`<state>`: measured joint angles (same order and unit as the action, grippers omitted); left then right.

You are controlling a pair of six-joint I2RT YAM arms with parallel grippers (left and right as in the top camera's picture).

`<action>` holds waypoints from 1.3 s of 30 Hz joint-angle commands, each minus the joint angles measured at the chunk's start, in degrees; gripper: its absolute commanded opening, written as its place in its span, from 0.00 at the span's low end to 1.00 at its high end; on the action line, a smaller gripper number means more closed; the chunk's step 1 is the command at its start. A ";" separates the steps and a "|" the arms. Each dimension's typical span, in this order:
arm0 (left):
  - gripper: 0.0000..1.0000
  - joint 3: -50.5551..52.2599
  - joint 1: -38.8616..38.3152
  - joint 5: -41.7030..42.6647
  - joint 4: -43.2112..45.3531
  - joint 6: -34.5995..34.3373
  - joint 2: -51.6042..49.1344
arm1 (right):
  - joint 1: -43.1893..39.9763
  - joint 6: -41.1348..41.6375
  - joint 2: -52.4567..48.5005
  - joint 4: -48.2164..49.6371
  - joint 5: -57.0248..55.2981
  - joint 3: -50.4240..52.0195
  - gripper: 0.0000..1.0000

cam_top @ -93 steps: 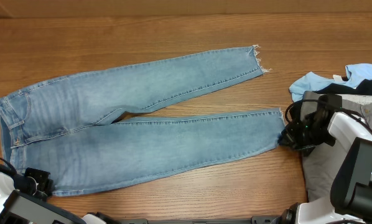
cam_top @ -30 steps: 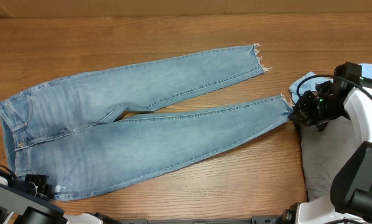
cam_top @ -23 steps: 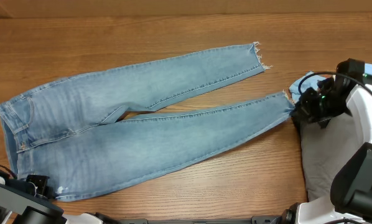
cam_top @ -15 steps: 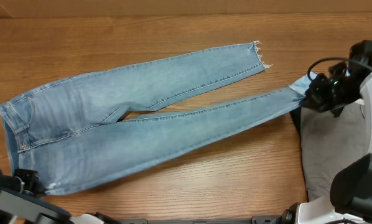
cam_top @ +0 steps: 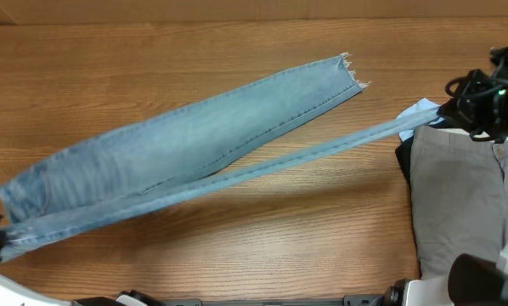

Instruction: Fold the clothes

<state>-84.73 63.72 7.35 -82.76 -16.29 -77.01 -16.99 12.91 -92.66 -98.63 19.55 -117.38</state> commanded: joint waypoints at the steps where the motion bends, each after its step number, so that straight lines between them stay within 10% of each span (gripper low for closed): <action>1: 0.04 -5.75 -0.63 -5.16 2.05 0.59 0.74 | -1.09 0.85 1.33 1.79 -5.57 -3.13 0.04; 39: 0.18 -5.81 -27.06 -19.98 18.47 0.42 -28.46 | 12.90 19.23 -34.71 44.96 -1.66 -2.89 0.04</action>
<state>-88.88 37.08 -9.41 -64.77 -16.32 -104.99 -4.03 29.85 -125.97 -55.92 20.12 -118.87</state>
